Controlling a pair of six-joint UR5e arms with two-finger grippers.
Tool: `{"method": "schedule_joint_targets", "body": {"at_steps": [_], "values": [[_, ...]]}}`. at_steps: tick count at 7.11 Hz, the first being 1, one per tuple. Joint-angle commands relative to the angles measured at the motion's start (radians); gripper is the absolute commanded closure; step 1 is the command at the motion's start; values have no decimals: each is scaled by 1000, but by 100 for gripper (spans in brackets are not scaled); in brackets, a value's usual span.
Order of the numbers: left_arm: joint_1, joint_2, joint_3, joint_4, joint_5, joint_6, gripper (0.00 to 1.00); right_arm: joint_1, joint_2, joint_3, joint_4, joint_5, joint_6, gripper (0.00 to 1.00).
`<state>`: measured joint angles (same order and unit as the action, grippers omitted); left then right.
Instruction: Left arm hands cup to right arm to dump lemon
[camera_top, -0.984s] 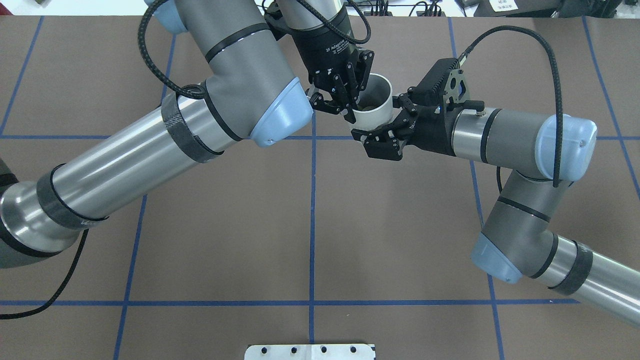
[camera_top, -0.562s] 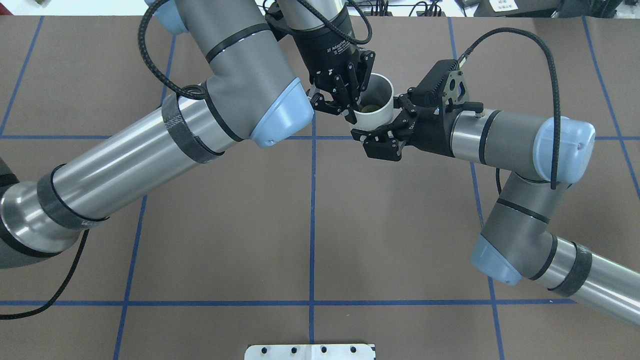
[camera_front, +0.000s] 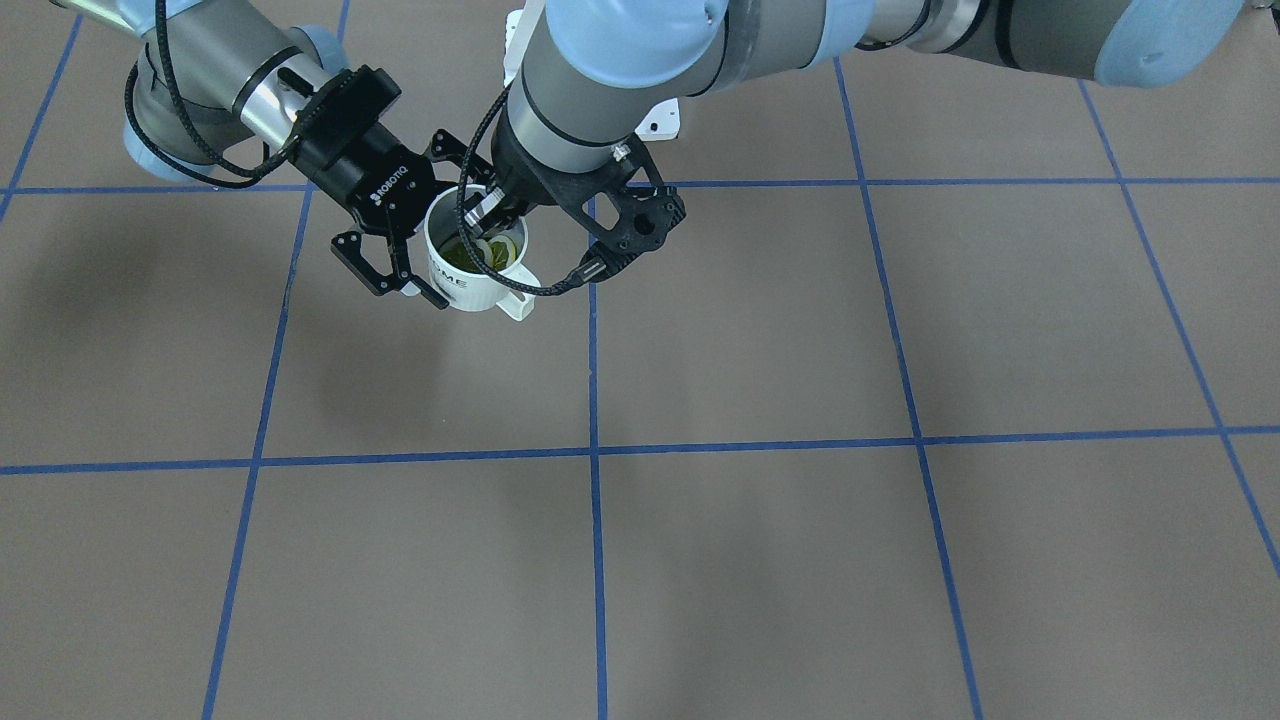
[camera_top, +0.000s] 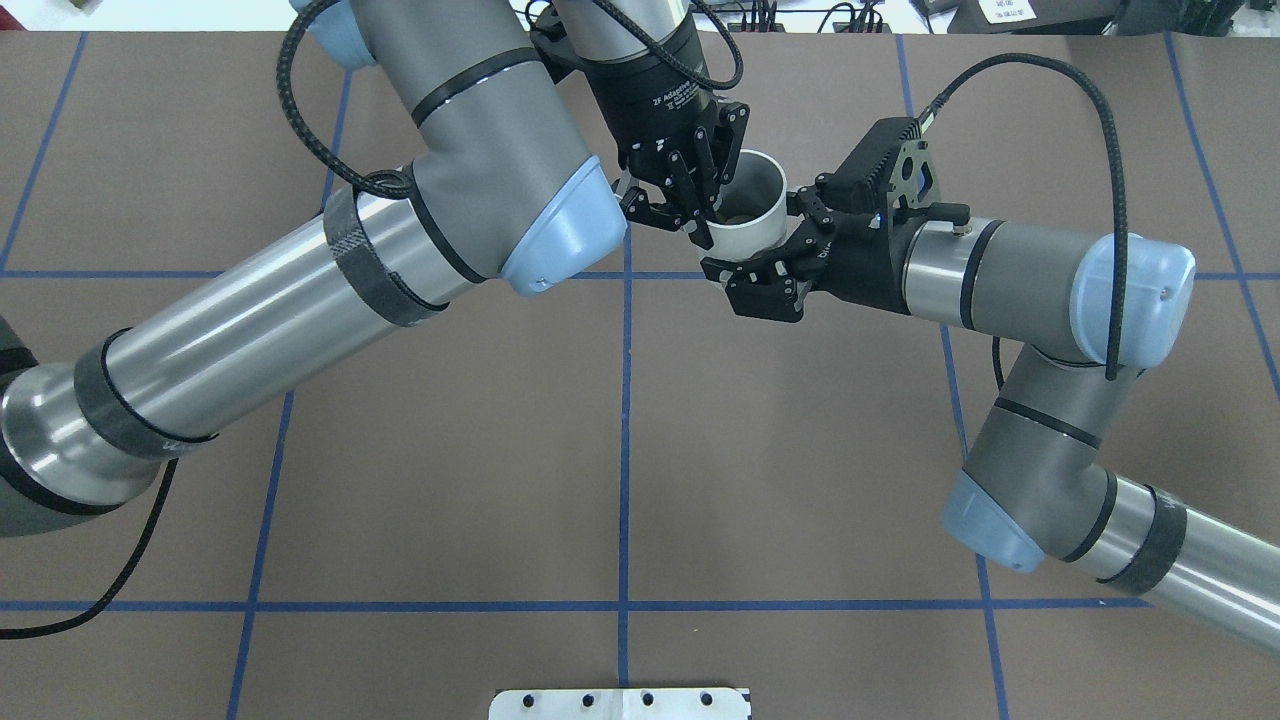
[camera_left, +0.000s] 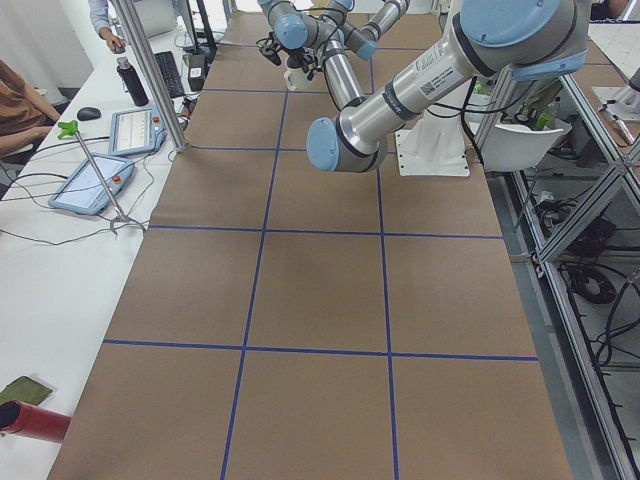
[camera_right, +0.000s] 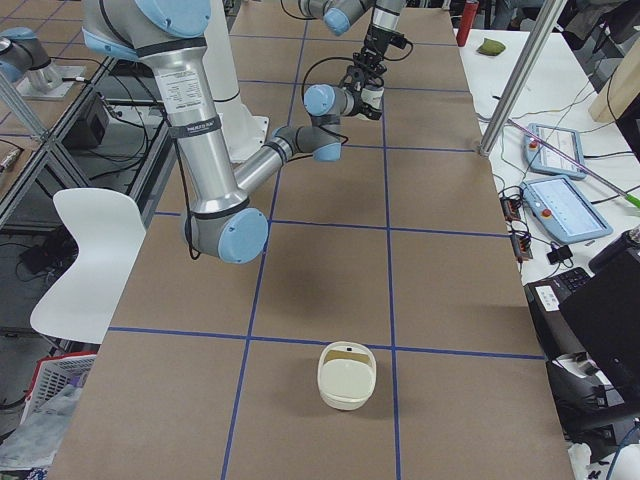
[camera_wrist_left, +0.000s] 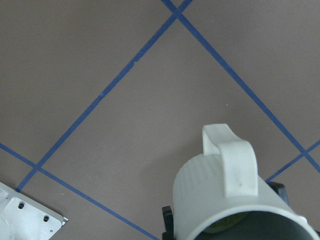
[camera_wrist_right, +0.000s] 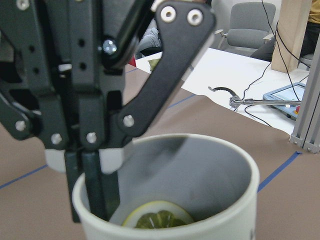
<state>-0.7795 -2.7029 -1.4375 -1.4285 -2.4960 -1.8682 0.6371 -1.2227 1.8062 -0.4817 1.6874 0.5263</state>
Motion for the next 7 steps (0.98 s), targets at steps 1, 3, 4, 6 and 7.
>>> {"method": "schedule_joint_targets", "body": {"at_steps": [1,3,4,6,7], "values": [[-1,0,0,-1,-1,0,100,0,-1,1,0,0,1,2],[-1,0,0,-1,-1,0,100,0,-1,-1,0,0,4,7],[0,0,0,-1,0,0,100,-2,0,1,0,0,6,13],[-1,0,0,-1,0,3,100,-2,0,1,0,0,9,30],[0,2,-1,-9,0,15,1,-2,0,2,0,2,9,38]]}}
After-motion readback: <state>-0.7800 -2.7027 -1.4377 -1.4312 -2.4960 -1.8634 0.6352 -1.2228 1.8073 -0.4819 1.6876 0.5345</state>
